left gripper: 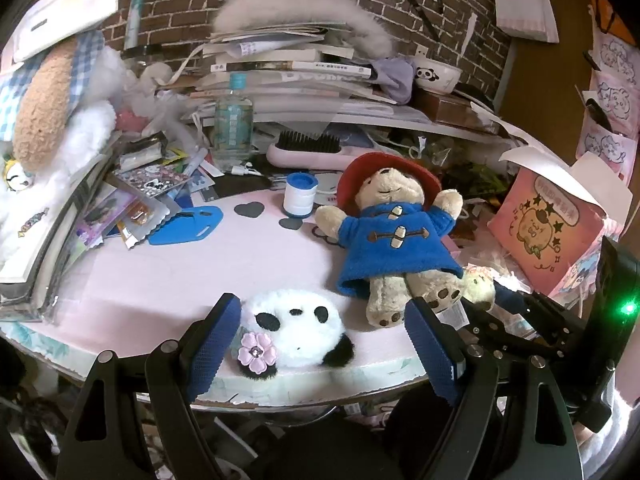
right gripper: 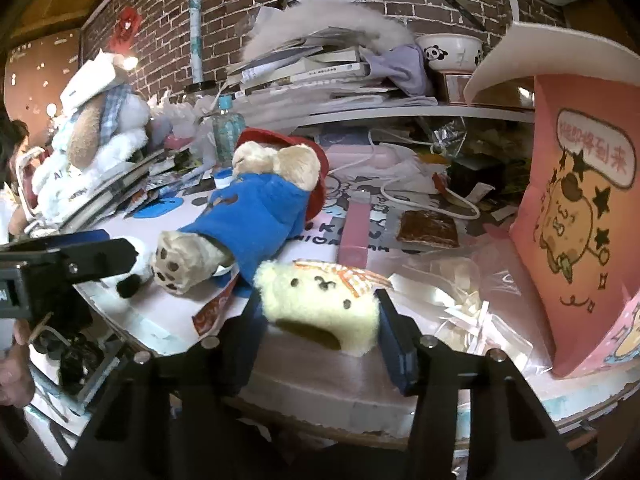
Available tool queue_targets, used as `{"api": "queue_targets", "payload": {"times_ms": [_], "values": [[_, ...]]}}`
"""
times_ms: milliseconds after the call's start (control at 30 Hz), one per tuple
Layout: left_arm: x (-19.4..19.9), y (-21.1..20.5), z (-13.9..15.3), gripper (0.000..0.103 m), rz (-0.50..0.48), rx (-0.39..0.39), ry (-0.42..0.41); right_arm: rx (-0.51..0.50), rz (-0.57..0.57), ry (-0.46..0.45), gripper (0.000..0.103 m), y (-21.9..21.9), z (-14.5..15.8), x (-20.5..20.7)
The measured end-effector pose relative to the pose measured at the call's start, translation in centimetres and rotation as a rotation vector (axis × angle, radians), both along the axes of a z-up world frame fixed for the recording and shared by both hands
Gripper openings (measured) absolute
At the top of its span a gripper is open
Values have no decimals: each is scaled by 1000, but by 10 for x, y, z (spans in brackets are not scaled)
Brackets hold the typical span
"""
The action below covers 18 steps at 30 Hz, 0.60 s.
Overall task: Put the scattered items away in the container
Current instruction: 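Grasp the cream bear head plush with the right gripper and lift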
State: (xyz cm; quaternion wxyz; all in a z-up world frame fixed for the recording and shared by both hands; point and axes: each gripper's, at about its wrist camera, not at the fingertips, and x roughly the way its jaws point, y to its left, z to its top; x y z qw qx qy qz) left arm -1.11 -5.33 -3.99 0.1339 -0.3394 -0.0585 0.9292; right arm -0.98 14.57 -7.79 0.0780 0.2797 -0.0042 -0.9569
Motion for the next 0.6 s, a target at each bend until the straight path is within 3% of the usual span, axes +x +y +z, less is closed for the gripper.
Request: {"api": "queue_targets", "payload": {"times_ms": [300, 600], "values": [[0, 0, 0, 82, 3, 2, -1, -11, 8, 33, 43, 2, 4, 5], [-1, 0, 3, 82, 6, 16, 13, -29, 33, 115, 43, 8, 42, 16]]}}
